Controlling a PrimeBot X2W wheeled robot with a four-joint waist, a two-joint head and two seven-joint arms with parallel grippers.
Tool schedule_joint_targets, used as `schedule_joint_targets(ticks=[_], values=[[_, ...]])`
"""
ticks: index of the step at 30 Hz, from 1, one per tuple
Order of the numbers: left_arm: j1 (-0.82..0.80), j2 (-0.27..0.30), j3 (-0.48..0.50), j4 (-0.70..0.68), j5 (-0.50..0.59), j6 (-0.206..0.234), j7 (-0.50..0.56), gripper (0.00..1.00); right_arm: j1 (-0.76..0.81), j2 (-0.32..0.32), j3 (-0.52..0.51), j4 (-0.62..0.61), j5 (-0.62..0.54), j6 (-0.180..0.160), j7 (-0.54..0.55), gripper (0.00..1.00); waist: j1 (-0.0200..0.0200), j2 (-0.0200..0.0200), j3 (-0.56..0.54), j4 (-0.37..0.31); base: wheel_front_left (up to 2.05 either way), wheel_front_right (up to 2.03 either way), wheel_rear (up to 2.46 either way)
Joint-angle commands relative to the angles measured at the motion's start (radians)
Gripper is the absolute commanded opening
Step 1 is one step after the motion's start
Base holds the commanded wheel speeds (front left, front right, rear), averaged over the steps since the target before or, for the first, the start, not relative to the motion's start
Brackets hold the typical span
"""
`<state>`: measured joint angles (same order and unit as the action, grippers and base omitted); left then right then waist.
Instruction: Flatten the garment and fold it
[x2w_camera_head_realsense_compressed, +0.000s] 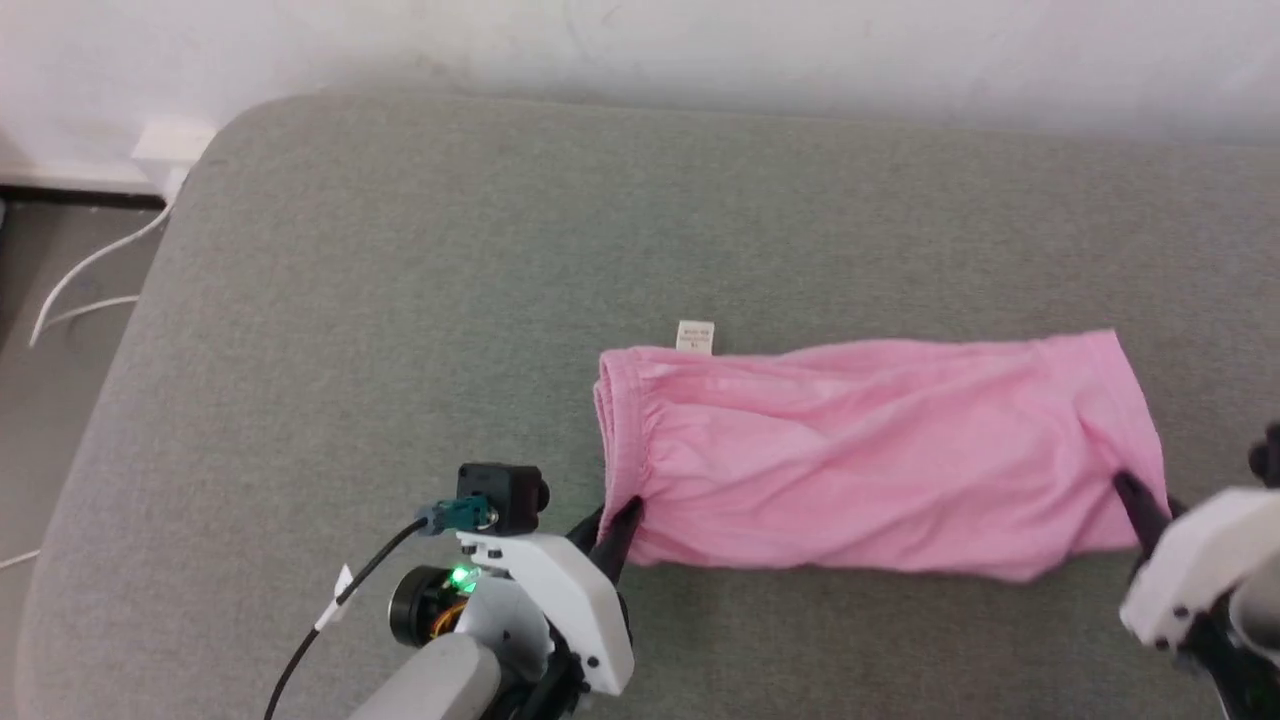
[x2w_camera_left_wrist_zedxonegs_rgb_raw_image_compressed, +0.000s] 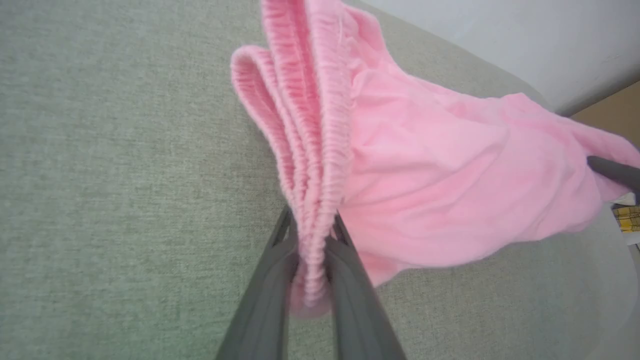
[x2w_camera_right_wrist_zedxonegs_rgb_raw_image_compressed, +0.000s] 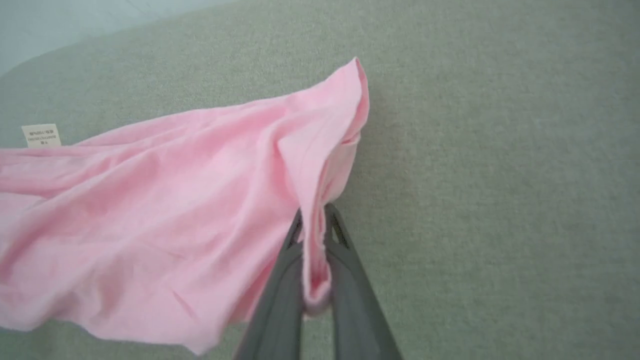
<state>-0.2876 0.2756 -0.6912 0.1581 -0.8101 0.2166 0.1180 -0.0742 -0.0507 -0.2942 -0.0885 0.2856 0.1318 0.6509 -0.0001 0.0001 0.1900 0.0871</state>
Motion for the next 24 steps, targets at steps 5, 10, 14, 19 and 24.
schedule_joint_targets(ticks=[5, 10, 14, 19, 24], values=[[0.046, 0.048, -0.017, -0.072, -0.017, 0.03, 0.08, 0.0, 0.103, 0.0, 0.002, -0.005, 0.023, -0.001, 0.012, 0.0, 0.0001, -0.0001, -0.008, -0.043, 0.0, 0.0, 0.0], [0.056, 0.043, -0.031, -0.049, -0.029, 0.028, 0.1, 0.0, 0.1, 0.0, 0.026, 0.111, 0.023, -0.001, -0.069, 0.0, 0.0001, -0.0001, 0.007, -0.056, 0.0, 0.0, 0.0], [0.055, 0.023, -0.029, 0.002, -0.026, 0.026, 0.067, 1.0, 0.083, 0.0, 0.022, 0.204, 0.019, -0.001, -0.14, 1.0, 0.0001, -0.0001, 0.004, -0.058, 0.0, 0.0, 0.0], [0.065, 0.008, 0.012, 0.01, -0.014, 0.037, -0.041, 1.0, 0.071, 0.0, -0.016, 0.211, 0.018, -0.001, -0.238, 1.0, 0.0001, -0.0001, -0.015, -0.052, 0.0, 0.0, 0.0], [0.075, 0.025, 0.08, -0.024, 0.026, 0.041, -0.219, 1.0, 0.05, 0.0, -0.029, 0.162, 0.013, -0.001, -0.311, 1.0, 0.0001, -0.0001, -0.022, -0.053, 0.0, 0.0, 0.0]])
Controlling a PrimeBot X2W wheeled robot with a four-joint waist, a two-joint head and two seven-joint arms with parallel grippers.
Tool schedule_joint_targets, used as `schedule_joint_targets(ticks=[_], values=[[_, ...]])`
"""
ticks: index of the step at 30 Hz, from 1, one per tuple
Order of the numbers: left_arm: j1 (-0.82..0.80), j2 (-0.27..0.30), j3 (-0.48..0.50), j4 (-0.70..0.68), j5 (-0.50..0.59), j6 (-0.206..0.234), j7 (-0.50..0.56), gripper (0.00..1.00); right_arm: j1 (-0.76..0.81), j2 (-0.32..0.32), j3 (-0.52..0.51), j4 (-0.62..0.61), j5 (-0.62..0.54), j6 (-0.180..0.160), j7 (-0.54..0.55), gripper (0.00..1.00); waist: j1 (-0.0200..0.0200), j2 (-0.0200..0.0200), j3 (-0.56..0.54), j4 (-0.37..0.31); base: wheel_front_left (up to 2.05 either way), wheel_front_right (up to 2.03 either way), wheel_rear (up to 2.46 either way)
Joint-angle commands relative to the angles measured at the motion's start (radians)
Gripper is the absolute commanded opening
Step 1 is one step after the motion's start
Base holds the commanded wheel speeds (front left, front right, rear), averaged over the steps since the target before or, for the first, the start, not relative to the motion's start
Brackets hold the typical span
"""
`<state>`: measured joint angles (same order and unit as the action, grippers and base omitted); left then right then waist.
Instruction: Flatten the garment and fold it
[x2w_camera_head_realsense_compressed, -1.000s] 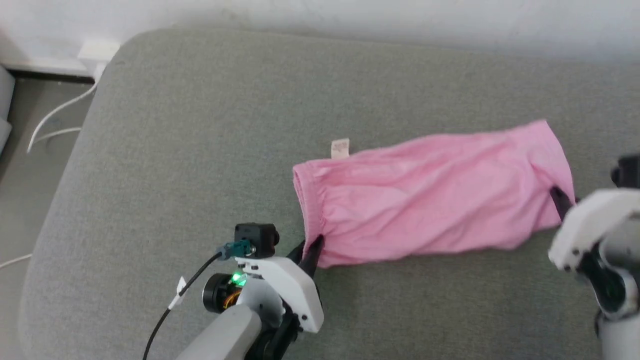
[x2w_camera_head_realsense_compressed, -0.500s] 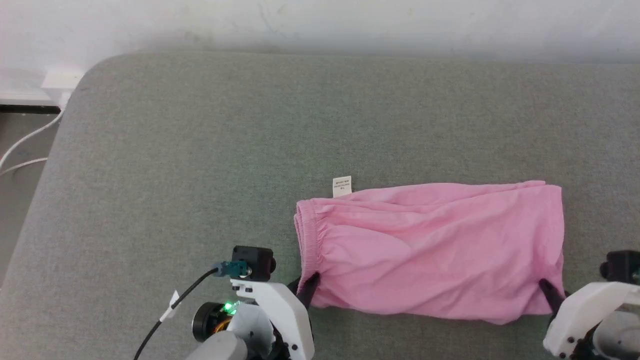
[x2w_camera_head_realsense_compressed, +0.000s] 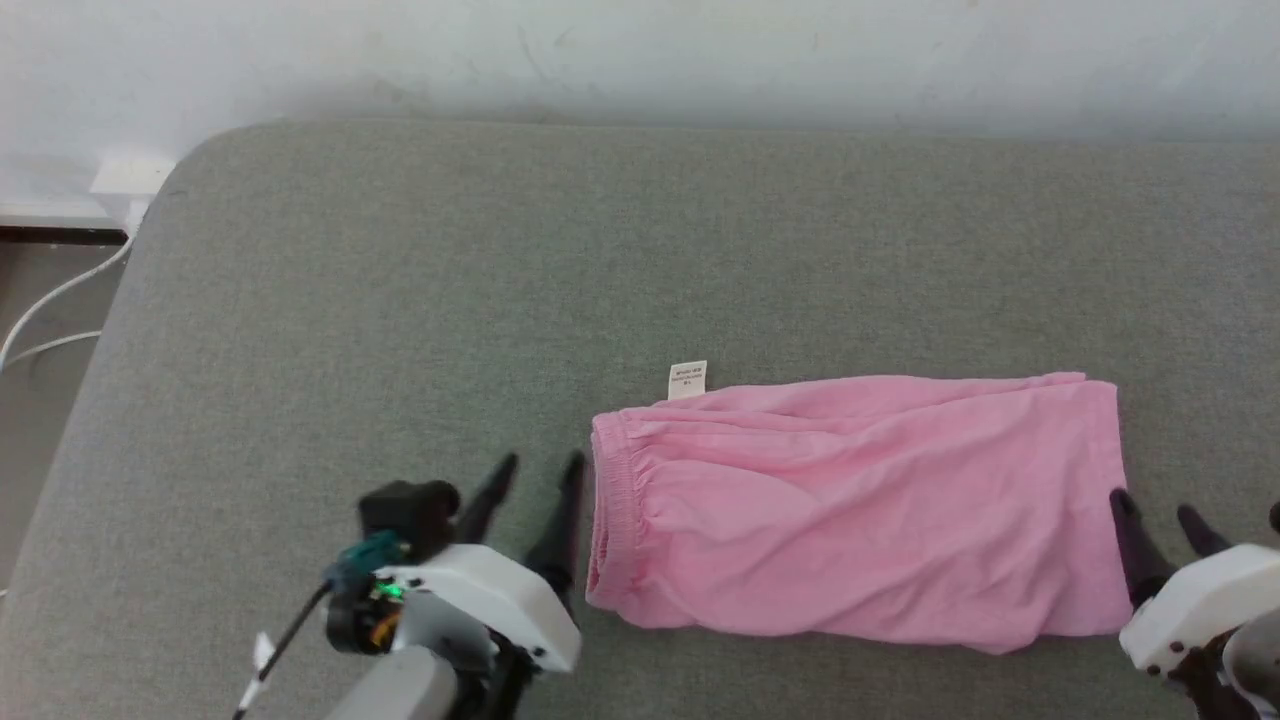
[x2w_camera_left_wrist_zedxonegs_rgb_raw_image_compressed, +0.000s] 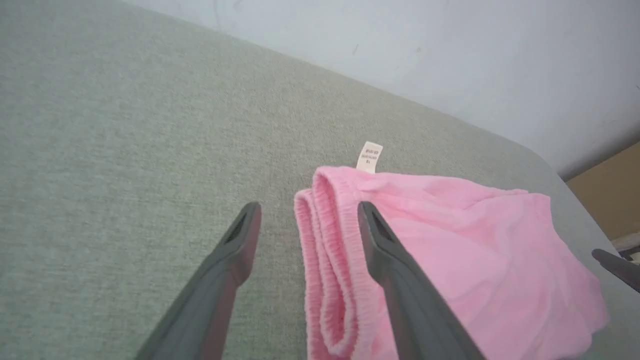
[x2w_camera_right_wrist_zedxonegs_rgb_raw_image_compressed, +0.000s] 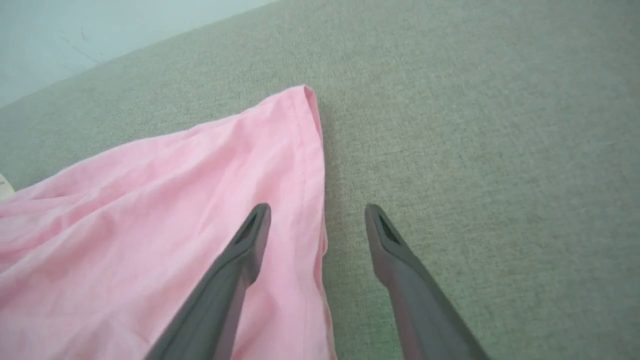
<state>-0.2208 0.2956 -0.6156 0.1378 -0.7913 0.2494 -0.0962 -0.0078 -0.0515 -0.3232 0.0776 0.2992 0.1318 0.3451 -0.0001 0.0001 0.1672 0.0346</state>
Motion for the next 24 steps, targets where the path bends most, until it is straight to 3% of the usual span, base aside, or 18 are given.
schedule_joint_targets(ticks=[1, 4, 10, 15, 21, 22, 23, 24], values=[[0.006, 0.011, 0.018, -0.006, 0.022, 0.009, -0.046, 1.0, -0.024, 0.001, 0.003, -0.007, -0.006, -0.001, -0.014, 1.0, 0.0001, -0.0001, 0.001, 0.0, 0.0, 0.0, 0.0], [-0.005, 0.016, 0.067, -0.001, 0.057, -0.002, -0.139, 1.0, -0.054, 0.001, 0.015, 0.006, -0.01, -0.001, -0.041, 1.0, 0.0001, -0.0001, 0.006, 0.004, 0.0, 0.0, 0.0], [-0.041, -0.016, 0.217, -0.036, 0.23, -0.046, -0.165, 1.0, -0.116, 0.001, 0.015, 0.116, -0.024, -0.001, -0.046, 1.0, 0.0001, -0.0001, 0.017, 0.019, 0.0, 0.0, 0.0], [-0.02, -0.083, 0.349, -0.065, 0.382, -0.116, -0.165, 1.0, -0.156, 0.001, -0.014, 0.237, -0.052, -0.001, 0.043, 1.0, 0.0001, -0.0001, 0.017, 0.025, 0.0, 0.0, 0.0], [0.018, -0.152, 0.475, -0.047, 0.474, -0.196, -0.165, 1.0, -0.182, 0.001, 0.03, 0.313, -0.013, -0.001, 0.145, 1.0, 0.0001, -0.0001, 0.018, 0.016, 0.0, 0.0, 0.0], [0.023, -0.16, 0.492, -0.044, 0.487, -0.206, -0.165, 1.0, -0.184, 0.001, 0.04, 0.318, -0.006, -0.001, 0.158, 0.95, 0.0001, -0.0001, 0.018, 0.015, 0.0, 0.0, 0.0], [0.028, -0.168, 0.508, -0.041, 0.498, -0.217, -0.165, 1.0, -0.185, 0.001, 0.048, 0.322, -0.001, -0.001, 0.17, 0.62, 0.0001, -0.0001, 0.018, 0.014, 0.0, 0.0, 0.0], [0.032, -0.175, 0.523, -0.037, 0.508, -0.227, -0.165, 1.0, -0.186, 0.001, 0.056, 0.323, 0.004, -0.001, 0.179, 0.37, 0.0001, -0.0001, 0.017, 0.013, 0.0, 0.0, 0.0]])
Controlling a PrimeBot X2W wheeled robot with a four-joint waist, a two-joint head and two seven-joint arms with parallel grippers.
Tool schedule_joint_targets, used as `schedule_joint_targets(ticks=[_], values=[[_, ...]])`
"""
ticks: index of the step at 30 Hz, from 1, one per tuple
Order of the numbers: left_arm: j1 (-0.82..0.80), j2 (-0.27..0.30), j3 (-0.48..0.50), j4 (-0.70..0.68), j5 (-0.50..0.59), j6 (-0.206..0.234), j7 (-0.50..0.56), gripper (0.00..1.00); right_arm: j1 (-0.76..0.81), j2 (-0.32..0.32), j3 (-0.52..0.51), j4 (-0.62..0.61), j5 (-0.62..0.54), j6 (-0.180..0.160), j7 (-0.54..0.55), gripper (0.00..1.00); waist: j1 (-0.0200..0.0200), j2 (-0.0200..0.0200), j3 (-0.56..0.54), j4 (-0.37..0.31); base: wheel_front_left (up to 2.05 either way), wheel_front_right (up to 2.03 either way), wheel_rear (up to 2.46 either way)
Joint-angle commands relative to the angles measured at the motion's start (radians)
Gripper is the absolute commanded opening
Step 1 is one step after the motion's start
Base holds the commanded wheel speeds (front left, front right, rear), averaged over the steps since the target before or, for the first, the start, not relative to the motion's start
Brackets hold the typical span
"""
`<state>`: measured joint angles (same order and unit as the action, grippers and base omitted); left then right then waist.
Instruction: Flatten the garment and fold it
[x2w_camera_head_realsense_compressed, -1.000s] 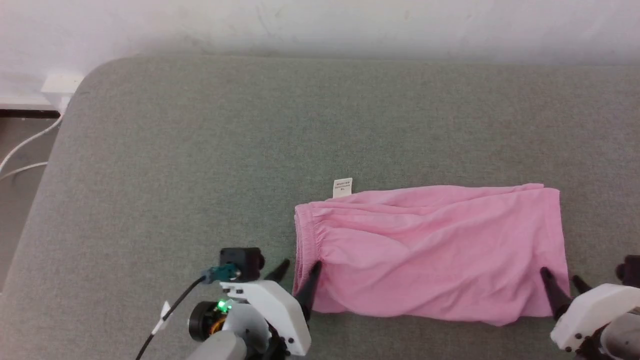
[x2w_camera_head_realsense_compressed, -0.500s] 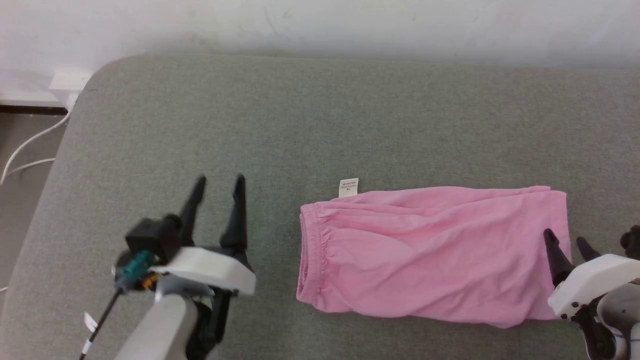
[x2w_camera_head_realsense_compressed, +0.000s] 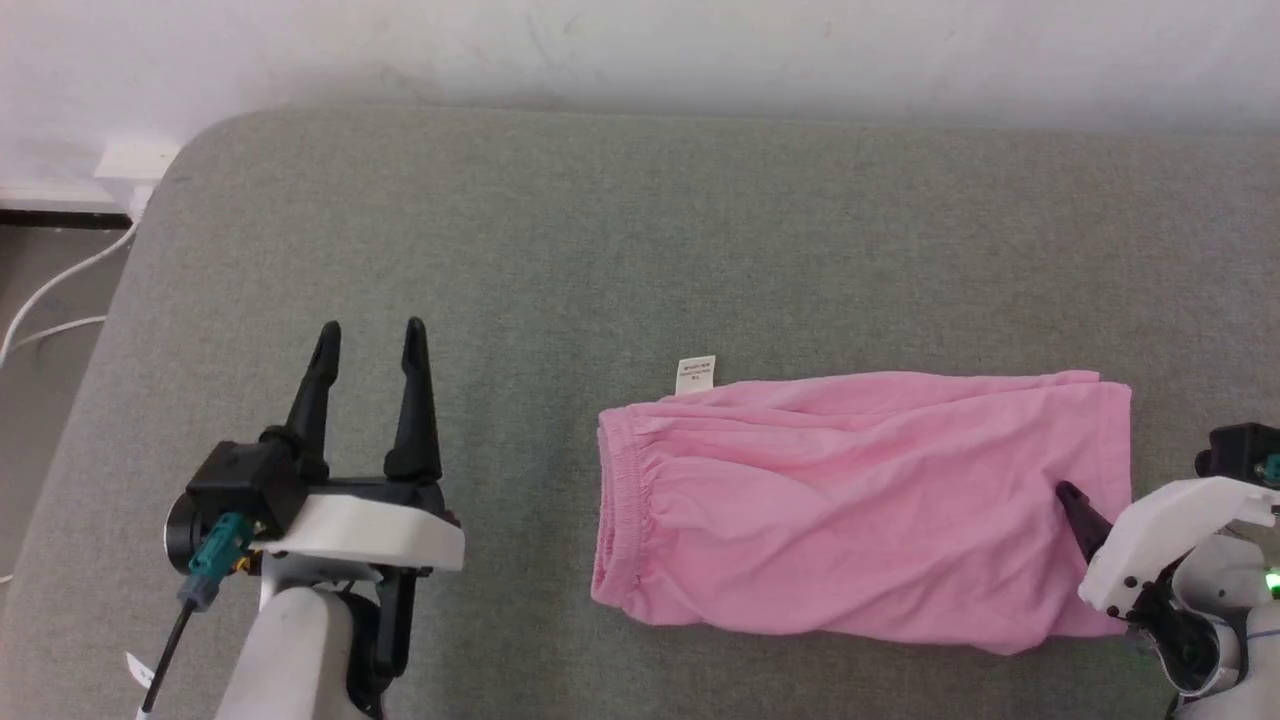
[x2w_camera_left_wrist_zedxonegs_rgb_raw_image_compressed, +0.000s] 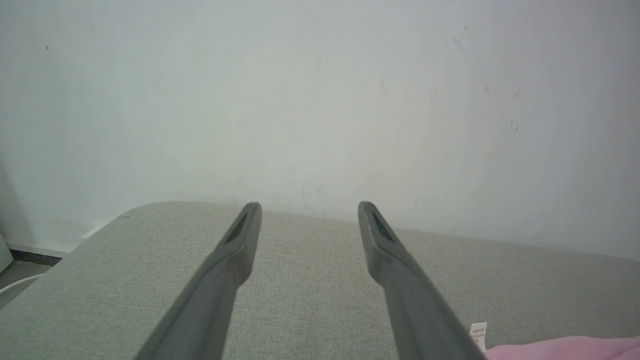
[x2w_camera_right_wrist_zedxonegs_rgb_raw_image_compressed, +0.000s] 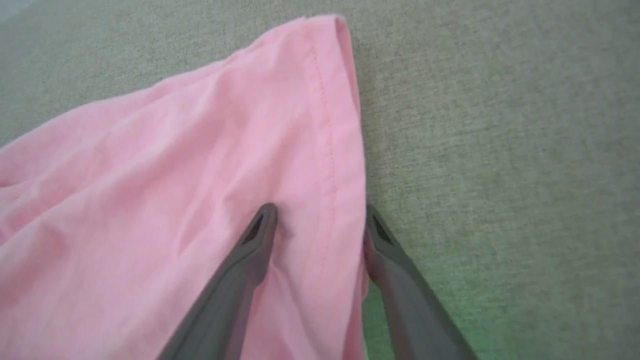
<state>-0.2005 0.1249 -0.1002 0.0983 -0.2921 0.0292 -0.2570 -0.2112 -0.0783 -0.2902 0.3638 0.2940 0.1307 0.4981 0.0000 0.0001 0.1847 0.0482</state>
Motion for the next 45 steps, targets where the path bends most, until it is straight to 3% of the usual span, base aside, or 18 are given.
schedule_joint_targets(ticks=[1, 3, 8, 15, 22, 26, 30, 33, 38, 44, 45], values=[[0.015, -0.011, 0.019, 0.006, 0.018, -0.016, -0.005, 1.0, 0.017, 0.028, 0.027, 0.036, 0.012, 0.0, 0.032, 0.24, 0.0, -0.0001, -0.001, 0.0, 0.0, 0.0, 0.0], [0.02, -0.024, 0.041, 0.011, 0.035, -0.031, -0.005, 1.0, 0.017, 0.028, 0.028, 0.023, 0.005, 0.0, 0.034, 0.0, 0.0, -0.0001, -0.004, 0.001, 0.0, 0.0, 0.0], [0.026, -0.048, 0.076, 0.023, 0.063, -0.057, -0.005, 1.0, 0.03, 0.028, -0.013, -0.029, -0.025, 0.0, 0.031, 0.0, 0.0, -0.0001, -0.013, 0.007, 0.0, 0.0, 0.0], [0.028, -0.066, 0.093, 0.05, 0.079, -0.083, -0.005, 1.0, 0.069, 0.028, -0.193, -0.158, -0.182, 0.0, 0.019, 0.0, 0.0, -0.0001, -0.019, 0.015, 0.0, 0.0, 0.0], [0.03, -0.072, 0.097, 0.066, 0.081, -0.094, -0.005, 1.0, 0.11, 0.028, -0.25, -0.272, -0.27, 0.0, 0.029, 0.0, 0.0, -0.0001, -0.025, 0.017, 0.0, 0.0, 0.0], [0.033, -0.074, 0.097, 0.074, 0.078, -0.1, -0.005, 1.0, 0.154, 0.028, -0.115, -0.406, -0.238, 0.0, 0.057, 0.0, 0.0, -0.0001, -0.032, 0.019, 0.0, 0.0, 0.0], [0.037, -0.074, 0.101, 0.077, 0.076, -0.101, -0.005, 1.0, 0.202, 0.028, 0.112, -0.597, -0.211, 0.0, 0.121, 0.0, 0.0, -0.0001, -0.037, 0.013, 0.0, 0.0, 0.0], [0.035, -0.074, 0.094, 0.079, 0.065, -0.099, -0.005, 1.0, 0.2, 0.013, 0.295, -0.668, -0.234, 0.0, 0.163, 0.0, 0.0, -0.0001, -0.033, 0.012, 0.0, 0.0, 0.0], [0.017, -0.074, 0.071, 0.077, 0.044, -0.091, -0.005, 1.0, 0.127, -0.012, 0.521, -0.598, -0.219, 0.0, 0.209, 0.0, 0.0, -0.0001, -0.016, 0.029, 0.0, 0.0, 0.0], [-0.003, -0.075, 0.046, 0.079, 0.027, -0.084, -0.005, 1.0, 0.037, 0.008, 0.629, -0.423, -0.186, 0.0, 0.215, 0.0, 0.0, -0.0001, 0.004, 0.061, 0.0, 0.0, 0.0], [-0.005, -0.075, 0.042, 0.079, 0.024, -0.083, -0.005, 1.0, 0.029, 0.011, 0.637, -0.401, -0.175, 0.0, 0.212, 0.08, 0.0, -0.0001, 0.007, 0.065, 0.0, 0.0, 0.0]])
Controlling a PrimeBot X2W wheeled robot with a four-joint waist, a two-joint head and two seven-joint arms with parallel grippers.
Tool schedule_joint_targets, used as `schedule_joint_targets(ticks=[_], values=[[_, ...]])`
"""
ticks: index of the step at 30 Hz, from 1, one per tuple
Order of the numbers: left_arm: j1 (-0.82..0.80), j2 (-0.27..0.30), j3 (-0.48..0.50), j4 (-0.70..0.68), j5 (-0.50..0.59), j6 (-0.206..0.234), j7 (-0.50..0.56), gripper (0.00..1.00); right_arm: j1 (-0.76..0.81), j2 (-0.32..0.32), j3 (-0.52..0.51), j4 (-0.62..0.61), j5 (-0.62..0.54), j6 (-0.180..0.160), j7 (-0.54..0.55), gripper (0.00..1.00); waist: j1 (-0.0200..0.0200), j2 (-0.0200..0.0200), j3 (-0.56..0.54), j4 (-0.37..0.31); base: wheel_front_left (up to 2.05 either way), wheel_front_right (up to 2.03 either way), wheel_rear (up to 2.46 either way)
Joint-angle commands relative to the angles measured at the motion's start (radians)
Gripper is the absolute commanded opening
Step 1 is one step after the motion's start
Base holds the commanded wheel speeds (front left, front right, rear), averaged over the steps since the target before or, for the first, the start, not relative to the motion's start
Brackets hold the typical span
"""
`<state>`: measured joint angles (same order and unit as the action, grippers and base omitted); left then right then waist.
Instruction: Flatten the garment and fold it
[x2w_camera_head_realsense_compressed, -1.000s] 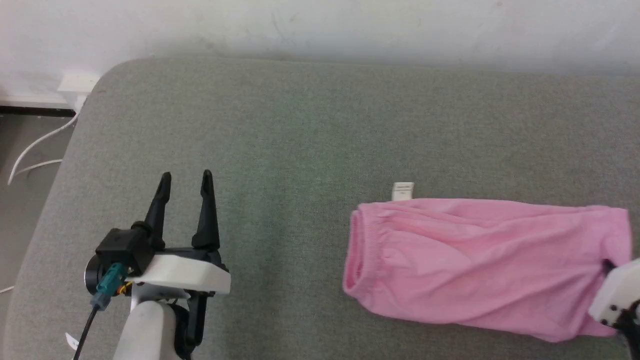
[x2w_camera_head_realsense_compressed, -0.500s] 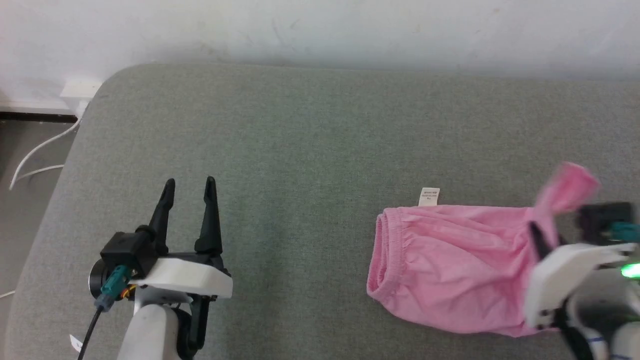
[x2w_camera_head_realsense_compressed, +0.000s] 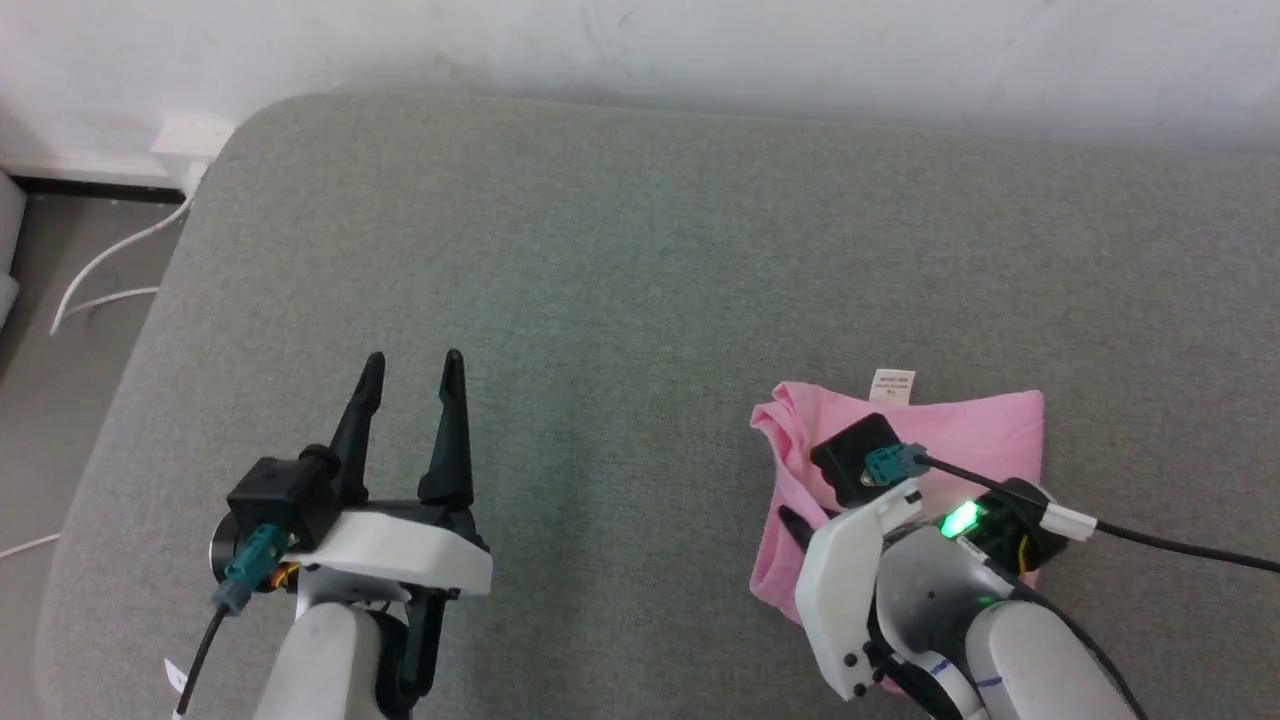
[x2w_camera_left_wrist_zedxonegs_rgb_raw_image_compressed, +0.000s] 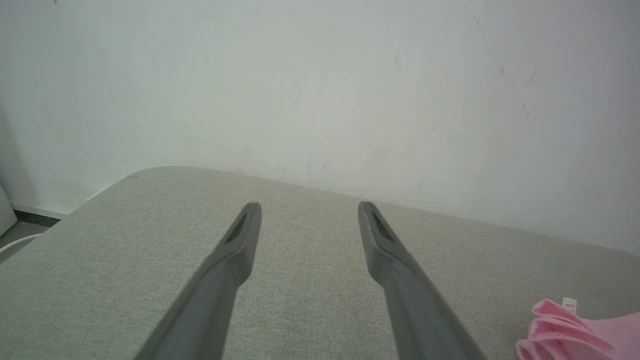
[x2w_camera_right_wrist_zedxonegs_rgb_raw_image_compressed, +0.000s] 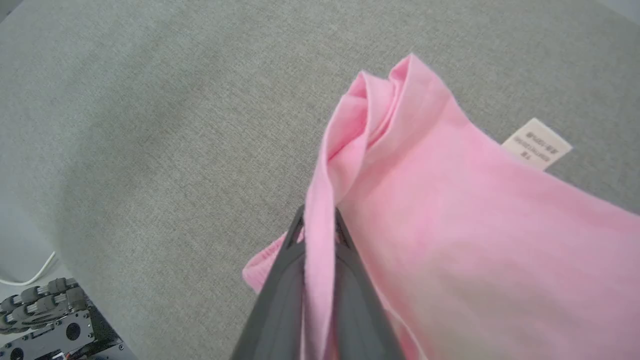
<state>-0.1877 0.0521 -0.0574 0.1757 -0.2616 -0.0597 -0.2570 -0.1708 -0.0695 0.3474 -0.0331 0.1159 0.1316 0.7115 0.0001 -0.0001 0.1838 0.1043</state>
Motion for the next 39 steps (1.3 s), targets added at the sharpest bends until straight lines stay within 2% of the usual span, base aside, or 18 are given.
schedule_joint_targets(ticks=[1, 2, 7, 11, 14, 17, 20, 24, 28, 35, 37, 39], values=[[-0.019, -0.002, -0.003, 0.002, -0.008, 0.008, -0.005, 1.0, -0.019, 0.006, 0.007, 0.01, 0.019, -0.001, -0.011, 0.47, -0.0001, 0.0001, 0.01, 0.014, 0.0, 0.0, 0.0], [-0.02, -0.002, -0.005, 0.001, -0.01, 0.009, -0.005, 1.0, -0.025, 0.009, 0.007, 0.02, 0.034, -0.001, -0.022, 1.0, -0.0001, 0.0001, 0.012, 0.017, 0.0, 0.0, 0.0], [-0.018, -0.002, -0.006, -0.004, -0.009, 0.015, -0.005, 1.0, -0.038, 0.018, -0.023, -0.014, 0.153, -0.001, -0.127, 1.0, -0.0001, 0.0001, 0.01, 0.02, 0.0, 0.0, 0.0], [-0.011, -0.002, -0.001, -0.01, -0.007, 0.019, -0.005, 1.0, -0.023, 0.019, -0.097, -0.11, 0.307, -0.001, -0.326, 1.0, -0.0001, 0.0001, -0.003, 0.012, 0.0, 0.0, 0.0], [-0.002, -0.002, 0.005, -0.016, -0.004, 0.021, -0.005, 1.0, 0.012, 0.019, -0.211, -0.152, 0.285, -0.001, -0.475, 1.0, -0.0001, 0.0001, -0.016, 0.0, 0.0, 0.0, 0.0], [0.005, -0.002, 0.008, -0.022, 0.0, 0.02, -0.005, 1.0, 0.083, 0.019, -0.342, -0.137, 0.25, -0.001, -0.565, 1.0, -0.0001, 0.0001, -0.024, -0.007, 0.0, 0.0, 0.0], [0.009, -0.002, 0.007, -0.027, 0.002, 0.019, -0.005, 1.0, 0.152, 0.019, -0.431, -0.082, 0.235, -0.001, -0.582, 1.0, -0.0001, 0.0001, -0.025, -0.01, 0.0, 0.0, 0.0], [0.011, -0.002, 0.004, -0.028, 0.003, 0.016, -0.005, 1.0, 0.212, 0.019, -0.471, -0.004, 0.218, -0.001, -0.571, 1.0, -0.0001, 0.0001, -0.022, -0.011, 0.0, 0.0, 0.0], [0.009, -0.002, 0.006, -0.028, 0.004, 0.016, -0.005, 1.0, 0.225, 0.019, -0.467, 0.078, 0.247, -0.001, -0.527, 1.0, -0.0001, 0.0001, -0.015, -0.016, 0.0, 0.0, 0.0], [0.003, -0.002, 0.005, -0.022, 0.0, 0.017, -0.005, 1.0, 0.182, 0.019, -0.39, 0.198, 0.402, -0.001, -0.425, 1.0, -0.0001, 0.0001, -0.009, -0.017, 0.0, 0.0, 0.0], [0.002, -0.002, 0.004, -0.02, -0.001, 0.017, -0.005, 1.0, 0.171, 0.019, -0.375, 0.221, 0.412, -0.001, -0.392, 0.42, -0.0001, 0.0001, -0.01, -0.016, 0.0, 0.0, 0.0], [0.002, -0.002, 0.002, -0.019, -0.002, 0.018, -0.005, 1.0, 0.161, 0.019, -0.37, 0.234, 0.387, -0.001, -0.367, 0.0, -0.0001, 0.0001, -0.011, -0.016, 0.0, 0.0, 0.0]])
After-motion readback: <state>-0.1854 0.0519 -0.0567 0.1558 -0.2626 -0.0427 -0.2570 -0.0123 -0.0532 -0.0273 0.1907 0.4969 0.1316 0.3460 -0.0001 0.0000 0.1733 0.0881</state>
